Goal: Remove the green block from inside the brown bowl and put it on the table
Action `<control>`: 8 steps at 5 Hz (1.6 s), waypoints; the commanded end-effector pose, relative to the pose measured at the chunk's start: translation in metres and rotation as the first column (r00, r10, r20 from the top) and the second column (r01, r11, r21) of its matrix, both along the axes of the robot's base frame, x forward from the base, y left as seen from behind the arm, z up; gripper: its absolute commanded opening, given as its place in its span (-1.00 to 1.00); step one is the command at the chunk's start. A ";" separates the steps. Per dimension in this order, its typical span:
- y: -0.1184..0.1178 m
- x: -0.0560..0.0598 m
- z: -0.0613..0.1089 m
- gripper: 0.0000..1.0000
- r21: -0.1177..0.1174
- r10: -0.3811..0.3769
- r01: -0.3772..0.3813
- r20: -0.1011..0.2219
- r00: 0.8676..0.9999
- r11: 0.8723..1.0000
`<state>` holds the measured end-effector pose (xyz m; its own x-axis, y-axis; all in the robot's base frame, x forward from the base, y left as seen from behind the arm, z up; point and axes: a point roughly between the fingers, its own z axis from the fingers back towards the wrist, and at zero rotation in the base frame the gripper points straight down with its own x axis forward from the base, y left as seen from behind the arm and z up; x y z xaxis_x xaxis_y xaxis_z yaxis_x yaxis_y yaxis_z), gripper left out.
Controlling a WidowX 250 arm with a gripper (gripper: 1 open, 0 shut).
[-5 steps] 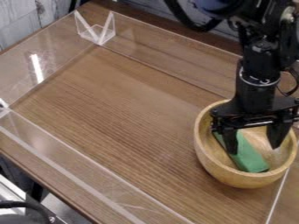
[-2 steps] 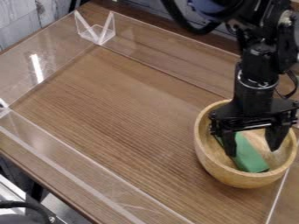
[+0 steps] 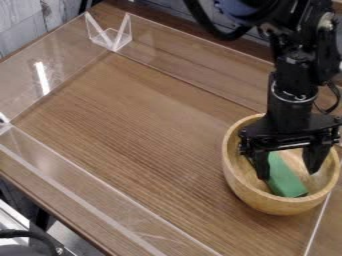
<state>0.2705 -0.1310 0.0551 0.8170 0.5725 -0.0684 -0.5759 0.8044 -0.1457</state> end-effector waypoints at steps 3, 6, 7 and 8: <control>-0.002 0.003 0.017 1.00 -0.023 -0.002 0.002 0.038 0.999 1.000; -0.003 0.002 0.002 1.00 -0.030 0.011 -0.010 0.048 0.999 1.000; -0.003 0.001 -0.006 1.00 -0.032 0.016 -0.014 0.053 0.998 0.999; -0.003 0.001 -0.014 1.00 -0.032 0.022 -0.020 0.056 0.998 0.999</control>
